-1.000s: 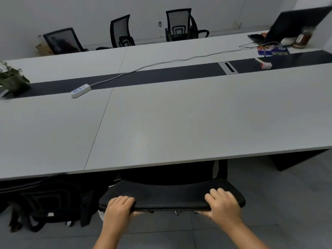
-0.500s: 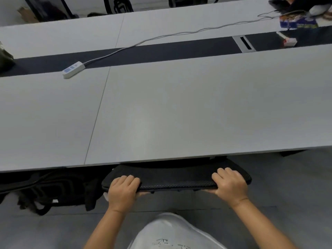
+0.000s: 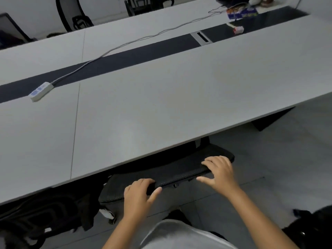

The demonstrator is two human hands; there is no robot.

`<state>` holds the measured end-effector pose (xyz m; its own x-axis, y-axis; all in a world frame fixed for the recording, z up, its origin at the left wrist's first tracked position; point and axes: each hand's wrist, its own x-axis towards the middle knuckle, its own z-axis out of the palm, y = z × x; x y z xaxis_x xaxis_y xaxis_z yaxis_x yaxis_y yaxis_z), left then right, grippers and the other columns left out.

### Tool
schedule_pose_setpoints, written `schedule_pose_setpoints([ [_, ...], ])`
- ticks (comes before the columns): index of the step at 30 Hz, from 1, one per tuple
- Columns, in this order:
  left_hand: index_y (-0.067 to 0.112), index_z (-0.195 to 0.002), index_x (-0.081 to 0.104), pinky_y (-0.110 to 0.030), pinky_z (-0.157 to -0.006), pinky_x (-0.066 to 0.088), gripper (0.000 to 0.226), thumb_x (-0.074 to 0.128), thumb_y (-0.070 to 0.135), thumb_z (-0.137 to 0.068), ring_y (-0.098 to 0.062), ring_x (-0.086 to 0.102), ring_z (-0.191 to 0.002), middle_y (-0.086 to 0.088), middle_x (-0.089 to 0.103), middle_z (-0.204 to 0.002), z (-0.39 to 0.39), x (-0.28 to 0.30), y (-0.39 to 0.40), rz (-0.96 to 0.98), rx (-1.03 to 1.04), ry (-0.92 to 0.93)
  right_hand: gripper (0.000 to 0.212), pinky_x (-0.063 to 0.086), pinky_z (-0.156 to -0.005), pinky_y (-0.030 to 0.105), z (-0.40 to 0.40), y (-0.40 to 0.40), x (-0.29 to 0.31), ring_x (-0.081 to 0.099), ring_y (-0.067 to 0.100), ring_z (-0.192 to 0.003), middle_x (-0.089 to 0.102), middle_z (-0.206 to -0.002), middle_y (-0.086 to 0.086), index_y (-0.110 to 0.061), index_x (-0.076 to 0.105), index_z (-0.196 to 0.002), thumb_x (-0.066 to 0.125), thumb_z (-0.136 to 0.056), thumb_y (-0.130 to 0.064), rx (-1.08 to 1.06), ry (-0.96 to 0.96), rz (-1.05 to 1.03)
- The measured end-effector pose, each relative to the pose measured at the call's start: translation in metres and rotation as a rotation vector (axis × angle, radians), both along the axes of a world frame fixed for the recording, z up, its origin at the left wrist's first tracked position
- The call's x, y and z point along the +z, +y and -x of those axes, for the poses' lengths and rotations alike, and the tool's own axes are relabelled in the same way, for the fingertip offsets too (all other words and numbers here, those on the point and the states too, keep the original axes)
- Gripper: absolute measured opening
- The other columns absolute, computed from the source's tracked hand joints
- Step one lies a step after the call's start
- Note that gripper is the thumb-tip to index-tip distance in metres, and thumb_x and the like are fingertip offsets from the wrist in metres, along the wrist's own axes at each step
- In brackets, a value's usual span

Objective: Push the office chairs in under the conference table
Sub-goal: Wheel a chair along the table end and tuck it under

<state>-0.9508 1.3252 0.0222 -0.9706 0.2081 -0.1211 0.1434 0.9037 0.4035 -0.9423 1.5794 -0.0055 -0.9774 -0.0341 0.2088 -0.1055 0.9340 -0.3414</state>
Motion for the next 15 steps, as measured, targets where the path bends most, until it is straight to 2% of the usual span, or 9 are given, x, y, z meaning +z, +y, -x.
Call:
schedule_pose_setpoints([
  [1, 0.016, -0.103, 0.066, -0.030, -0.086, 0.037, 0.028, 0.059, 0.037, -0.086, -0.017, 0.060, -0.099, 0.005, 0.067, -0.102, -0.003, 0.000, 0.012, -0.057, -0.028, 0.006, 0.054, 0.050, -0.085, 0.040, -0.009, -0.002, 0.002, 0.069, 0.029, -0.081, 0.072, -0.085, 0.014, -0.003, 0.073, -0.081, 0.057, -0.072, -0.054, -0.056, 0.003, 0.095],
  [3, 0.009, -0.097, 0.068, -0.031, -0.087, 0.043, 0.019, 0.070, 0.016, -0.079, -0.022, 0.063, -0.097, -0.003, 0.070, -0.100, -0.010, 0.004, 0.039, -0.127, -0.107, 0.032, 0.038, 0.042, -0.089, 0.045, -0.031, -0.004, 0.000, 0.064, 0.037, -0.097, 0.070, -0.101, 0.019, 0.001, 0.071, -0.091, 0.065, -0.074, -0.032, -0.177, 0.016, 0.253],
  [6, 0.004, -0.084, 0.071, -0.026, -0.077, 0.050, 0.027, 0.082, -0.001, -0.061, -0.022, 0.068, -0.088, -0.009, 0.073, -0.090, -0.030, 0.003, 0.080, -0.236, -0.304, 0.126, 0.032, 0.034, -0.096, 0.034, -0.071, 0.005, -0.008, 0.055, 0.035, -0.111, 0.061, -0.119, 0.017, 0.001, 0.066, -0.107, 0.070, -0.077, -0.011, -0.353, -0.027, 0.425],
  [8, 0.005, -0.087, 0.071, -0.025, -0.077, 0.051, 0.027, 0.081, 0.000, -0.063, -0.021, 0.067, -0.089, -0.008, 0.072, -0.094, -0.038, -0.001, 0.092, -0.283, -0.384, 0.111, 0.035, 0.030, -0.099, 0.024, -0.094, 0.007, -0.016, 0.048, 0.025, -0.121, 0.054, -0.130, 0.010, -0.004, 0.061, -0.117, 0.065, -0.084, -0.012, -0.434, -0.096, 0.519],
  [10, 0.003, -0.095, 0.070, -0.028, -0.082, 0.046, 0.025, 0.076, 0.001, -0.070, -0.023, 0.064, -0.095, -0.011, 0.070, -0.102, -0.045, -0.011, 0.109, -0.325, -0.481, 0.041, 0.038, 0.026, -0.100, 0.016, -0.128, 0.016, -0.021, 0.043, 0.018, -0.126, 0.048, -0.137, 0.006, -0.007, 0.055, -0.124, 0.060, -0.088, -0.017, -0.613, -0.123, 0.581],
  [14, 0.001, -0.112, 0.063, -0.017, -0.090, 0.035, 0.032, 0.067, 0.006, -0.081, -0.008, 0.054, -0.107, -0.004, 0.061, -0.115, -0.053, -0.030, 0.133, -0.352, -0.624, -0.182, 0.044, 0.025, -0.103, 0.017, -0.194, 0.014, -0.023, 0.036, 0.015, -0.131, 0.041, -0.142, 0.001, -0.011, 0.046, -0.132, 0.054, -0.091, -0.023, -0.923, -0.144, 0.647],
  [15, 0.000, -0.112, 0.062, -0.018, -0.091, 0.035, 0.032, 0.067, 0.004, -0.081, -0.010, 0.054, -0.108, -0.005, 0.061, -0.115, -0.054, -0.035, 0.138, -0.356, -0.675, -0.217, 0.045, 0.025, -0.103, 0.017, -0.210, 0.010, -0.021, 0.037, 0.014, -0.130, 0.041, -0.141, 0.002, -0.010, 0.045, -0.133, 0.055, -0.091, -0.022, -1.011, -0.124, 0.672],
])
